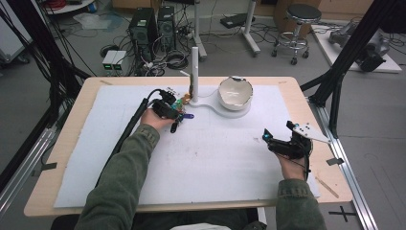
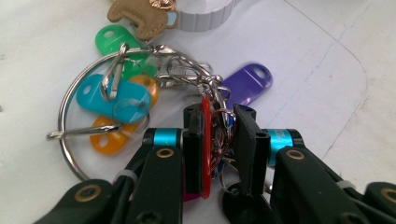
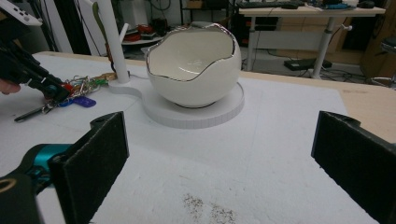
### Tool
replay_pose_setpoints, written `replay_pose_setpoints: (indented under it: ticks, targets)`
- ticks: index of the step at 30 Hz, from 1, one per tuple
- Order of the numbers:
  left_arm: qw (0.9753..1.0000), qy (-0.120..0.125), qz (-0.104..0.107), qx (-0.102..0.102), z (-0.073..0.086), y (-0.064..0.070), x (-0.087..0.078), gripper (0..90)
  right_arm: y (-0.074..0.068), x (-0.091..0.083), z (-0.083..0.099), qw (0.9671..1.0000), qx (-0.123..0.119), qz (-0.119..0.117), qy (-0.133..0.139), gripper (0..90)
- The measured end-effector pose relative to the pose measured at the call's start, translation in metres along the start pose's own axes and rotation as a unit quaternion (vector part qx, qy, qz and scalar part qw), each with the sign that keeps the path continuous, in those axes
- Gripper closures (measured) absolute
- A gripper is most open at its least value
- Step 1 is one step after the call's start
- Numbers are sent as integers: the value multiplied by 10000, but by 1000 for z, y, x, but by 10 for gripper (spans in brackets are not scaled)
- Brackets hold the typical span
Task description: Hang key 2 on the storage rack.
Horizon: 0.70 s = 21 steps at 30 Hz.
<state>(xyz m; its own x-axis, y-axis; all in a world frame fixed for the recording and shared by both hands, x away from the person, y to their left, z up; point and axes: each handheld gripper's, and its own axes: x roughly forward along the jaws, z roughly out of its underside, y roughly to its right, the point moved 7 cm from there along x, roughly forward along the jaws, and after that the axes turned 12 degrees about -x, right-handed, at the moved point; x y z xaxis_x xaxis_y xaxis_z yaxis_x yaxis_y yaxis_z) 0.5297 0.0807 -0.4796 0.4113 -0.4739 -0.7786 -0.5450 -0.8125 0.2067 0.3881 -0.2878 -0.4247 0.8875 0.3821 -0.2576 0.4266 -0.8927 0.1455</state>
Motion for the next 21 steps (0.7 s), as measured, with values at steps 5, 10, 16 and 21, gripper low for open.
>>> replay_pose_setpoints:
  ticks: [5, 10, 16, 21]
  targets:
    - [9998, 3, 171, -138, -1, -2, -2, 760, 0, 0, 0, 10000, -16, -3, 12, 30]
    - [9999, 109, 125, 8, -4, -1, -9, 800, 0, 1, 0, 10000, -7, -3, 4, 30]
    - [9998, 152, 62, 107, -6, -2, -18, 816, 0, 1, 0, 10000, -26, -3, 1, 30]
    - [9995, 294, 47, 139, -10, -2, -30, 839, -1, 1, 0, 10000, -3, -10, -11, 30]
